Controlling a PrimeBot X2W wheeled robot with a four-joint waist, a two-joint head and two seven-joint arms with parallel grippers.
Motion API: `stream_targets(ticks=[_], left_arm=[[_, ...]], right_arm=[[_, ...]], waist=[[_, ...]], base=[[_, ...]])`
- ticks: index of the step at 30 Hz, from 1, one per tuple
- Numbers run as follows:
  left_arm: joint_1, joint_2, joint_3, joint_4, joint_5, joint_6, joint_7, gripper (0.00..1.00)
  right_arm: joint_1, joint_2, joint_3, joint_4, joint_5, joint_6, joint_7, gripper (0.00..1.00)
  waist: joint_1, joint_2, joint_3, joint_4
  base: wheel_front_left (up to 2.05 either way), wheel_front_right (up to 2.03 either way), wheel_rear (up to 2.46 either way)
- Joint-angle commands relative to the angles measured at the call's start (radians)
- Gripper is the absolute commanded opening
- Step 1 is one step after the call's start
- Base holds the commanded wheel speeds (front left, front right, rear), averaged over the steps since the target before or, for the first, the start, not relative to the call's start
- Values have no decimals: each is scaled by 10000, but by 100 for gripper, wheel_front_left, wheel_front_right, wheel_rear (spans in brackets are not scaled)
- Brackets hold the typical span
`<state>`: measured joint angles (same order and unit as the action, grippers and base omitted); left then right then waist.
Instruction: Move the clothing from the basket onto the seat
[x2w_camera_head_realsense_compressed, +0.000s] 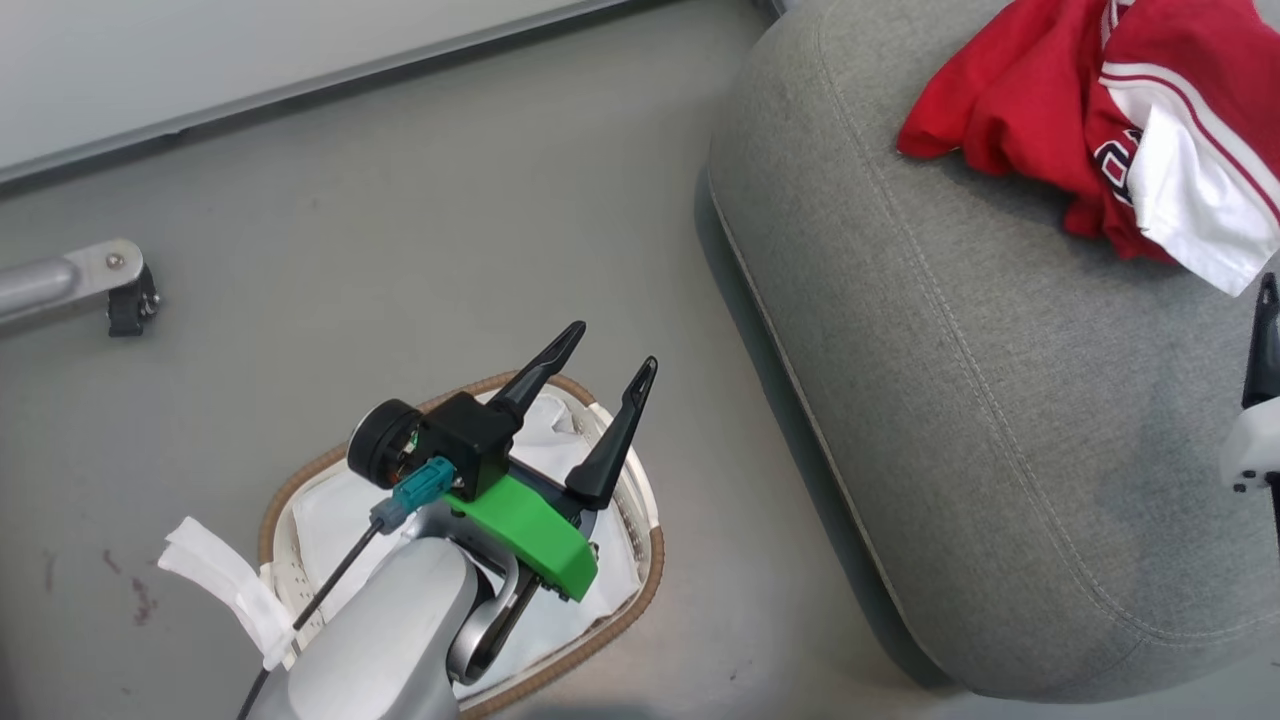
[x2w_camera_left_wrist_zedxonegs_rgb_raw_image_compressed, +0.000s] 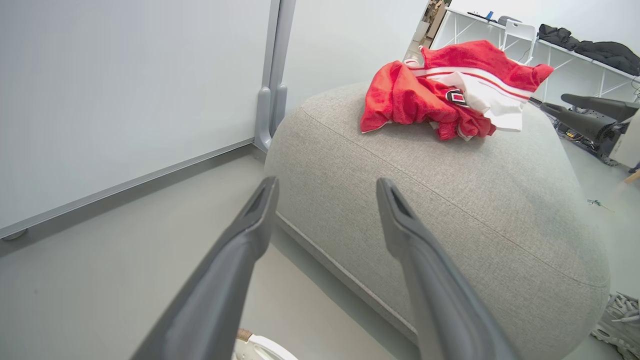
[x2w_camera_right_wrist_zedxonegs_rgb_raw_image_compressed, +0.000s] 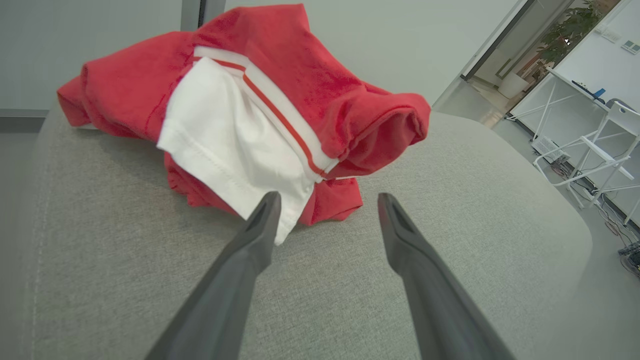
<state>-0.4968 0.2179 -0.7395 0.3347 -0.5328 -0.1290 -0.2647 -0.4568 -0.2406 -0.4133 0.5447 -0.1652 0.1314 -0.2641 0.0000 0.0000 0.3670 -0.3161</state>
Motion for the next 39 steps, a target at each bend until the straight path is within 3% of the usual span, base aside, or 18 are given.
stream_targets(ticks=[1,15,25,39], left_arm=[[252,-72,136,50,147,-31,8,100],[1628,-599,2323,287,992,-31,7,100],[2443,-964,4416,490,1954,-30,9,100],[3638,-1516,6851,671,3268,43,9,100]], right_arm=[[297,45,138,-207,111,-15,-2,100],[1022,1233,1905,-1961,1002,-15,-3,100],[866,1798,2841,-1977,1388,-15,-2,100],[1759,1875,3221,-1702,1852,-15,-3,100]], waist=[[0,0,-688,11],[0,0,-1738,853],[0,0,-2245,1734],[0,0,-2999,2625]], base=[[0,0,0],[0,0,0],[0,0,0],[0,0,0]])
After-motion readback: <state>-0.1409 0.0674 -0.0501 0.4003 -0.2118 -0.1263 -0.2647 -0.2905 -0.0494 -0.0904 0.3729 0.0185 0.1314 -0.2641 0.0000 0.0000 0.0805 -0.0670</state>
